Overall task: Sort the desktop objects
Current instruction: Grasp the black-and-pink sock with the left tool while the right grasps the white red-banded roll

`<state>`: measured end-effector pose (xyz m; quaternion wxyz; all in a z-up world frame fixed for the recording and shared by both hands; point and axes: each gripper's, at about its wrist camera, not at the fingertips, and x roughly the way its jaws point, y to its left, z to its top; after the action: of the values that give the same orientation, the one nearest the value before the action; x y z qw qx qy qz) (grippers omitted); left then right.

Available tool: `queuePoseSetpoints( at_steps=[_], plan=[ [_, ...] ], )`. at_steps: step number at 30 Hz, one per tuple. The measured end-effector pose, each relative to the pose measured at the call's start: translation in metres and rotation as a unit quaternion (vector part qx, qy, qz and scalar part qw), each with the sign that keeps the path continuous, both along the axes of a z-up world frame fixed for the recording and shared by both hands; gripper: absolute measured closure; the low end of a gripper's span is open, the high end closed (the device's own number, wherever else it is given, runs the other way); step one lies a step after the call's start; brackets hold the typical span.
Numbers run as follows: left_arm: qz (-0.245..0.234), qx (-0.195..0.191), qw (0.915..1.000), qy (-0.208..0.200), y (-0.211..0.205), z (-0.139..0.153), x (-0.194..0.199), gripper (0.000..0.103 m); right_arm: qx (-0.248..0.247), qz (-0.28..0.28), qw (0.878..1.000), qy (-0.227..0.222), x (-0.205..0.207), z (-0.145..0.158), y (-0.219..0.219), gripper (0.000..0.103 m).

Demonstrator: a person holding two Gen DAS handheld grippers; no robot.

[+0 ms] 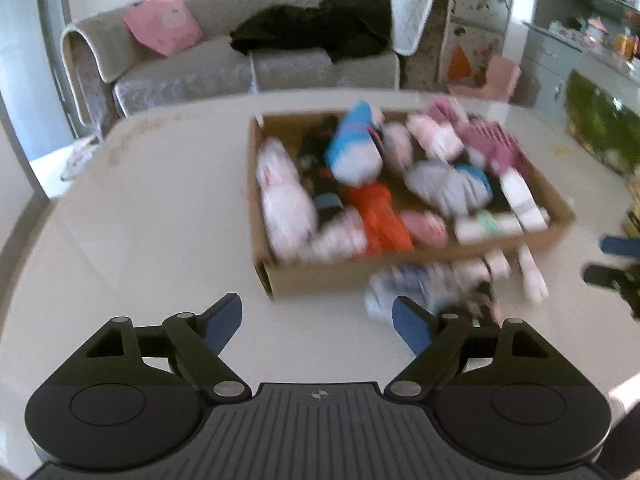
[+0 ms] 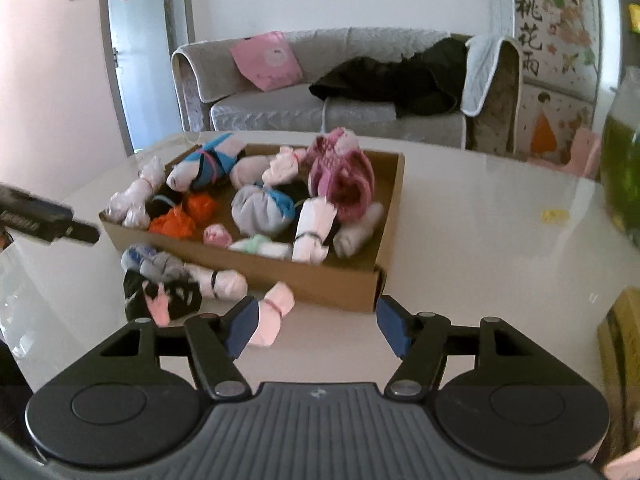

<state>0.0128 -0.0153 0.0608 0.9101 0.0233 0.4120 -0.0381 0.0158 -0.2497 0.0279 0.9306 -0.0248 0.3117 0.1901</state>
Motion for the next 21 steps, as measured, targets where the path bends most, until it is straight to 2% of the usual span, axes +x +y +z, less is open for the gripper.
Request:
queuePoseSetpoints(
  at_steps=[8, 15, 21],
  plan=[
    [-0.039, 0.008, 0.9988, 0.029, -0.040, -0.028, -0.020, 0.016, 0.013, 0.002, 1.000, 0.017, 0.005, -0.023, 0.020, 0.040],
    [-0.032, -0.001, 0.9988, 0.038, -0.055, -0.039, -0.008, 0.016, 0.008, -0.001, 1.000, 0.029, 0.014, -0.036, 0.032, 0.039],
    [-0.028, -0.006, 0.9986, 0.044, -0.059, -0.044, 0.003, 0.015, 0.006, 0.002, 1.000, 0.021, 0.019, -0.037, 0.034, 0.039]
  ],
)
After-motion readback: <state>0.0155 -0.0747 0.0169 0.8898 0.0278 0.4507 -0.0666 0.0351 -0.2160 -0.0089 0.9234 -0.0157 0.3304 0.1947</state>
